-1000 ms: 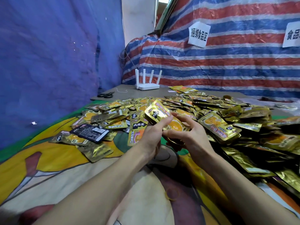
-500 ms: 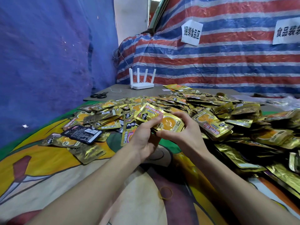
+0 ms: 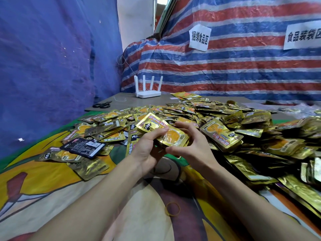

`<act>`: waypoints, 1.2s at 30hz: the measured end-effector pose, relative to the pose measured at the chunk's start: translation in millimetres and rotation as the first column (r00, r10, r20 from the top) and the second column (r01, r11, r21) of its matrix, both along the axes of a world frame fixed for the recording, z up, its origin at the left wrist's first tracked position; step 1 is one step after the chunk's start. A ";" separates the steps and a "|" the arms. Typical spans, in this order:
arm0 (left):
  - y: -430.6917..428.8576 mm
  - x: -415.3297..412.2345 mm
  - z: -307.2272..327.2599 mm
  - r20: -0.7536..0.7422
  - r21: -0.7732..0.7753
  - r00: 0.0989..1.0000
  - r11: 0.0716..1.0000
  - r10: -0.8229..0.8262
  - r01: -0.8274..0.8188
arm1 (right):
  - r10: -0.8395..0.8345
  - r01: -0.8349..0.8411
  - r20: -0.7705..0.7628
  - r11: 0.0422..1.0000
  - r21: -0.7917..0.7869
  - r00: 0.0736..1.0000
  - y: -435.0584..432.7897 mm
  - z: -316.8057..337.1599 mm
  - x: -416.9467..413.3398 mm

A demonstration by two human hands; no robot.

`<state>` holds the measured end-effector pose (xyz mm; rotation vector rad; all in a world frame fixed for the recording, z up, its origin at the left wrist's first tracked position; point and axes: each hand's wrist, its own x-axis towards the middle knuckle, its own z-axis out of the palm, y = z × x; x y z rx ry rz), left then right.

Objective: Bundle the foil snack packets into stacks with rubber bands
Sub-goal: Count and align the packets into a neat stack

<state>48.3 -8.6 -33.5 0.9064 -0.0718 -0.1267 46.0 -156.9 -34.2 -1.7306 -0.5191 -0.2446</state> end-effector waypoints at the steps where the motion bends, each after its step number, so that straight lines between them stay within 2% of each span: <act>1: 0.7 -1.2 0.0 -0.025 0.052 1.000 0.999 -0.006 0.007 | 0.003 -0.003 0.001 1.000 -0.017 1.000 -0.4 -0.5 -0.9; 4: 3.1 -2.9 -1.0 -0.053 0.130 0.998 0.991 -0.019 0.026 | 0.023 -0.024 -0.019 0.997 -0.070 1.000 -3.7 -0.7 0.3; 10: 0.7 -2.3 1.0 -0.043 0.082 0.997 0.994 0.071 -0.067 | 0.007 -0.013 -0.051 0.990 -0.137 0.999 -5.2 6.5 1.3; 12: 0.4 -2.8 0.7 -0.034 0.070 0.995 0.993 0.094 -0.091 | 0.059 -0.066 -0.143 0.997 -0.048 0.988 -4.9 8.6 -0.6; 13: 0.5 -3.1 0.4 -0.026 0.068 0.995 0.993 0.097 -0.095 | 0.116 -0.106 -0.213 0.993 0.055 0.970 -5.3 9.4 -0.7; 15: 0.7 -3.0 -0.7 -0.010 0.057 0.997 0.995 0.082 -0.081 | 0.252 -0.147 -0.348 0.942 0.301 0.903 -6.1 10.1 0.5; 17: -0.2 -4.0 -0.9 0.005 0.046 0.998 0.997 0.066 -0.066 | 0.314 -0.126 -0.448 0.908 0.400 0.837 -6.8 9.9 1.3; 19: -0.7 -5.6 -1.1 0.018 0.061 0.996 0.995 0.083 -0.084 | 0.313 -0.132 -0.504 0.923 0.363 0.805 -9.4 7.8 2.6; 23: -1.8 -6.0 -2.8 0.066 0.114 0.992 0.987 0.108 -0.115 | 0.306 -0.185 -0.521 0.944 0.272 0.797 -17.2 8.2 6.6; 28: -7.7 -2.8 -5.3 0.124 0.186 0.990 0.979 0.062 -0.084 | 0.313 -0.193 -0.530 0.943 0.270 0.788 -21.5 8.3 13.8; 33: -8.0 -2.4 -6.6 0.154 0.242 0.981 0.958 0.117 -0.152 | 0.337 -0.252 -0.519 0.940 0.230 0.785 -24.4 9.9 10.2; 36: -3.9 -3.7 -6.9 0.100 0.257 0.995 0.966 0.005 -0.031 | 0.389 -0.339 -0.547 0.920 0.196 0.742 -30.1 17.5 5.4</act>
